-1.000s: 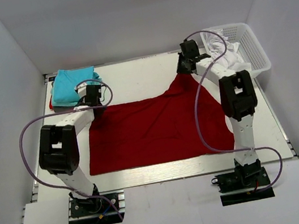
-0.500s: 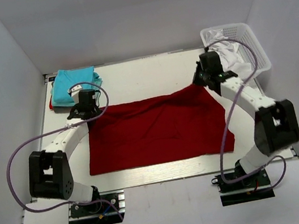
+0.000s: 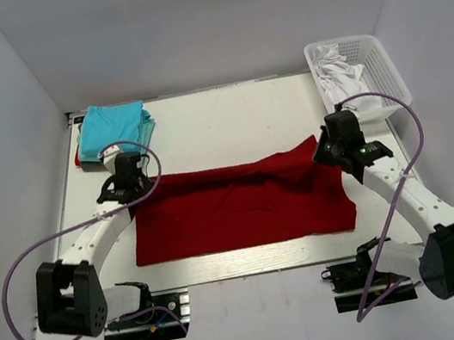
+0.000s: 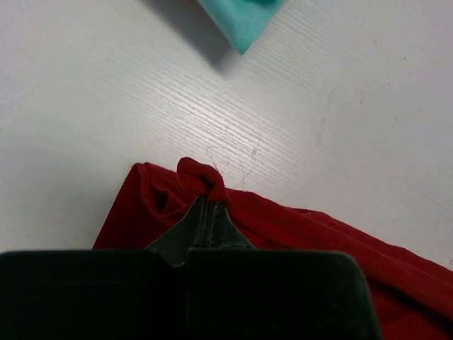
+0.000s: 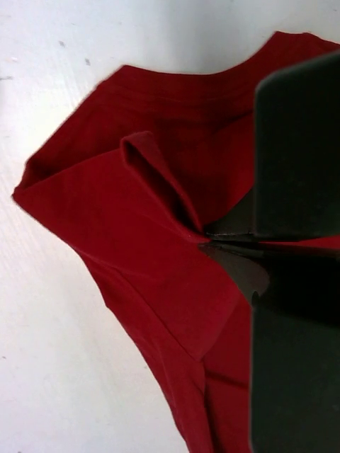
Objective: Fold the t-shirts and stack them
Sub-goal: Fold the other side of the tshirt into a rectangle
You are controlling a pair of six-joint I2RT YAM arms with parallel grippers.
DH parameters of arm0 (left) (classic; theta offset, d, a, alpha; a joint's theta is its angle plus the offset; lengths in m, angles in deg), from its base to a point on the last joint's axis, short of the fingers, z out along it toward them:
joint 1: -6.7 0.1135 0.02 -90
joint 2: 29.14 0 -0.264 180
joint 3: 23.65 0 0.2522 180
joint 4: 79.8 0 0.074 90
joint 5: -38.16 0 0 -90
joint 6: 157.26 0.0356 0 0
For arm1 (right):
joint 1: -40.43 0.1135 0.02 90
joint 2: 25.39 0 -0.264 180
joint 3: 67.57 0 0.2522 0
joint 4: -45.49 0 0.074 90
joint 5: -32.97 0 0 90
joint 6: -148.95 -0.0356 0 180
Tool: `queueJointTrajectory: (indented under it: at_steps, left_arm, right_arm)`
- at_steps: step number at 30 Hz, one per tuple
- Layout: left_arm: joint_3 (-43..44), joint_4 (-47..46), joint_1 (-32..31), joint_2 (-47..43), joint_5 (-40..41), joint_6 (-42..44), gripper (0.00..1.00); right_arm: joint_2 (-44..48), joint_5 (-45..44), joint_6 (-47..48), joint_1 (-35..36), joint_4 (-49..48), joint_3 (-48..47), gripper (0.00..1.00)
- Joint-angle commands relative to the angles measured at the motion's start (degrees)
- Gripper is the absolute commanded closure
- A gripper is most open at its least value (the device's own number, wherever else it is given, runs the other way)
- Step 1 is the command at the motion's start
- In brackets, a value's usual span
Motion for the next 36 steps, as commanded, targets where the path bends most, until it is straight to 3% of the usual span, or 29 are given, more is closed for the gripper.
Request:
queueJointTrajectory:
  at_steps: [1,16,21,25,27,28,30,31,32,36]
  left_arm:
    - [-2.32,1.89,-0.14,-5.63,2.35,-2.76,1.0]
    - [-7.06,9.19,-0.14,-11.96,4.63,-10.93,1.0]
    - [-10.05,10.51,-0.14,-13.99,2.79,-13.66,1.0]
    - [-9.45,19.54,-0.14,-13.99,4.89,-20.06,0.99]
    - [-8.83,25.25,-0.14,-13.99,6.21,-26.54,0.93]
    - [-7.87,31.98,-0.14,-14.95,6.21,-29.11,0.68]
    - [-6.81,38.26,-0.14,-15.58,6.21,-35.95,0.33]
    - [-5.94,42.37,-0.14,-16.18,6.21,-37.21,0.13]
    - [-5.41,43.46,-0.14,-16.19,6.21,-37.83,0.0]
    - [0.11,45.76,-0.14,-14.53,7.53,-38.71,0.0]
  right_arm:
    - [3.26,2.97,-1.79,-0.14,3.35,1.88,1.0]
    - [11.97,4.48,-3.02,-0.23,12.32,4.96,1.0]
    - [13.37,9.13,-4.95,-0.06,12.59,10.05,1.0]
    - [14.86,10.19,-7.76,-0.14,11.36,16.54,1.0]
    - [16.26,9.66,-9.69,0.03,14.32,18.75,0.99]
    - [16.71,9.66,-10.23,-0.06,15.56,19.54,0.78]
    - [17.77,8.44,-11.89,-0.14,17.94,20.51,0.47]
    - [19.94,8.26,-11.73,-0.23,19.34,20.43,0.1]
    - [20.75,7.65,-11.03,-0.15,19.88,20.43,0.1]
    - [22.17,7.38,-9.09,-0.06,19.45,17.02,0.1]
